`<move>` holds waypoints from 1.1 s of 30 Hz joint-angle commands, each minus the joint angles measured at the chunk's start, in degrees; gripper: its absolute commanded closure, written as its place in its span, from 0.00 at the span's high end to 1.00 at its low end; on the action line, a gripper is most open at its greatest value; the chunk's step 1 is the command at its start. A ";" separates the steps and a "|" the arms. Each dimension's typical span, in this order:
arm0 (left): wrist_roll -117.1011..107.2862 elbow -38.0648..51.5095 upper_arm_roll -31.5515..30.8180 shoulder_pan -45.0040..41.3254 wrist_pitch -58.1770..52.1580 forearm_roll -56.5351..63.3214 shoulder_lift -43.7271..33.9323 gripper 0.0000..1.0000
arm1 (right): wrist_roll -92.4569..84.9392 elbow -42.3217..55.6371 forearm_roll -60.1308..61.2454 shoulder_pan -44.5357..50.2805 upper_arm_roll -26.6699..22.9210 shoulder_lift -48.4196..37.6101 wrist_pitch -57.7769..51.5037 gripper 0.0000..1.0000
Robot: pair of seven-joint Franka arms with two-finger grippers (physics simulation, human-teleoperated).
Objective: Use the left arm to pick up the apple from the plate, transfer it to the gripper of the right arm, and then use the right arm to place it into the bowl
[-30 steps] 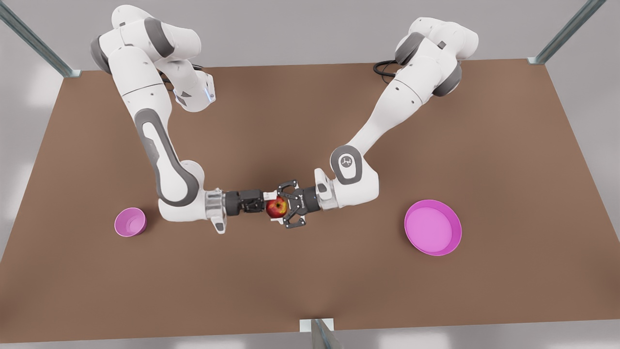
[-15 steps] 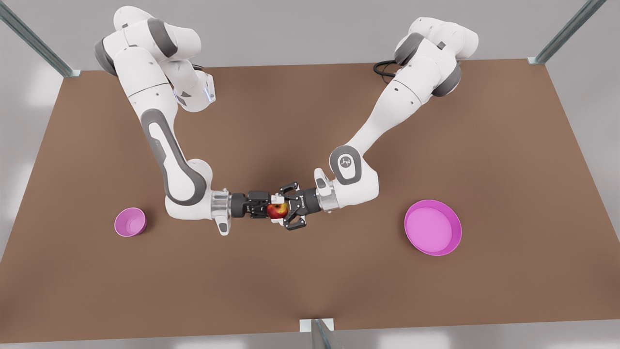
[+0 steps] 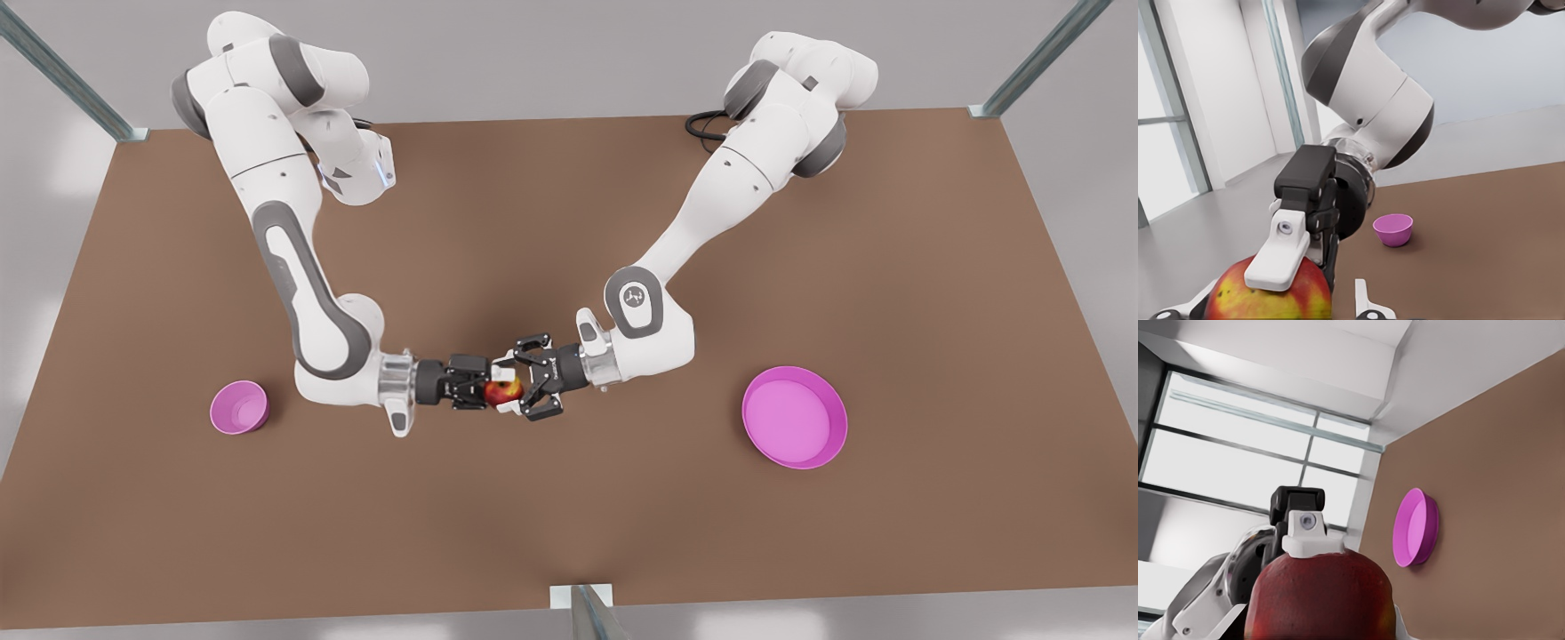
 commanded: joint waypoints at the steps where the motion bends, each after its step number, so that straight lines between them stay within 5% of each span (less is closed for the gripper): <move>1: 4.23 0.03 -0.04 -0.02 -0.16 0.00 -0.09 0.93 | -3.53 -0.03 -0.85 -0.18 -0.27 -0.10 -0.09 0.69; 9: 0.74 0.03 0.05 0.16 -0.16 0.26 -0.70 0.93 | -2.82 -0.91 -4.37 -3.96 -0.10 -0.36 -0.70 0.69; 10: -6.30 0.03 1.19 0.07 -0.16 0.97 -1.32 0.99 | -2.74 -0.91 -4.37 -4.66 -0.01 -0.36 -0.79 0.69; 12: -48.20 0.03 1.81 1.30 -3.39 32.22 -4.57 1.00 | -2.56 -0.83 -4.37 -5.71 0.17 -0.27 -0.88 0.69; 15: -92.53 -0.06 2.51 15.09 -44.87 73.11 -14.24 1.00 | -2.03 -0.56 -4.46 -8.00 -0.18 -0.10 -4.48 0.69; 19: -116.78 -0.06 2.60 23.18 -68.80 92.45 -22.41 1.00 | 0.25 2.42 -7.35 -11.52 -0.62 1.48 -10.46 0.69; 24: -131.29 -0.15 7.51 24.77 -67.05 94.57 -29.26 1.00 | 5.25 12.43 -16.13 -18.01 -1.24 8.68 -21.34 0.69; 25: -131.03 -5.06 19.80 18.72 -62.39 86.59 -34.63 1.00 | 6.93 17.71 -19.13 -20.30 -1.24 12.12 -25.66 0.69; 26: -130.07 -12.62 23.95 16.77 -57.82 82.88 -40.34 1.00 | 6.93 18.33 -20.36 -22.24 -1.33 12.74 -28.03 0.69; 29: -122.24 -20.28 23.87 19.58 -54.21 82.00 -45.44 1.00 | 6.14 18.51 -26.51 -27.60 -1.42 12.74 -33.83 0.69; 33: -122.77 -17.81 23.87 19.32 -55.00 82.18 -43.25 1.00 | 3.68 18.42 -33.72 -32.35 -1.42 12.65 -39.11 0.69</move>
